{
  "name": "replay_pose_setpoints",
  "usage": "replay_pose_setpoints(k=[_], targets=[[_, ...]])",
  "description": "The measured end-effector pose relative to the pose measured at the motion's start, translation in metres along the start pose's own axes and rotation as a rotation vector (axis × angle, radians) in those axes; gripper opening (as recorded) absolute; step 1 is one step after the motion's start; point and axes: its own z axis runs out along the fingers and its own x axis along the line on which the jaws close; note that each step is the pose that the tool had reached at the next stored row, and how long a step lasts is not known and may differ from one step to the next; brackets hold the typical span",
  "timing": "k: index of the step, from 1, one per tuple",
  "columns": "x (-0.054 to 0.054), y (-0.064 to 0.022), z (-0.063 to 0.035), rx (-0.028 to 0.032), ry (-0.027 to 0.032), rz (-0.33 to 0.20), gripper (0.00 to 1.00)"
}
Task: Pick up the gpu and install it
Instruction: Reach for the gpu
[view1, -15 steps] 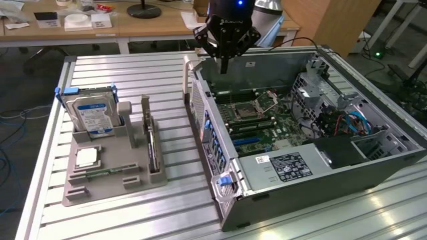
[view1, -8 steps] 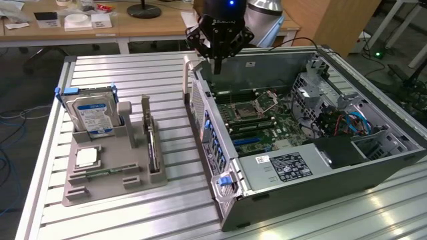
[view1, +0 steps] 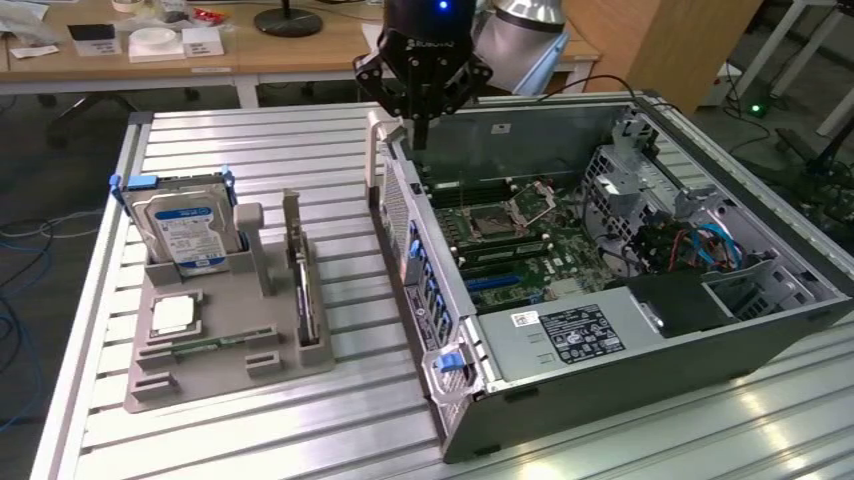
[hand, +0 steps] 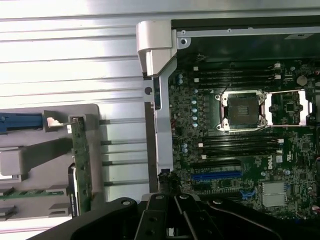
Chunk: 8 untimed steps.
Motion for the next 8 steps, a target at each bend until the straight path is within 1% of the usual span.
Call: replay_pose_setpoints(k=[8], targets=[[0.016,-0.0012,-0.0003,0.0001,0.0,0.0,0.11]])
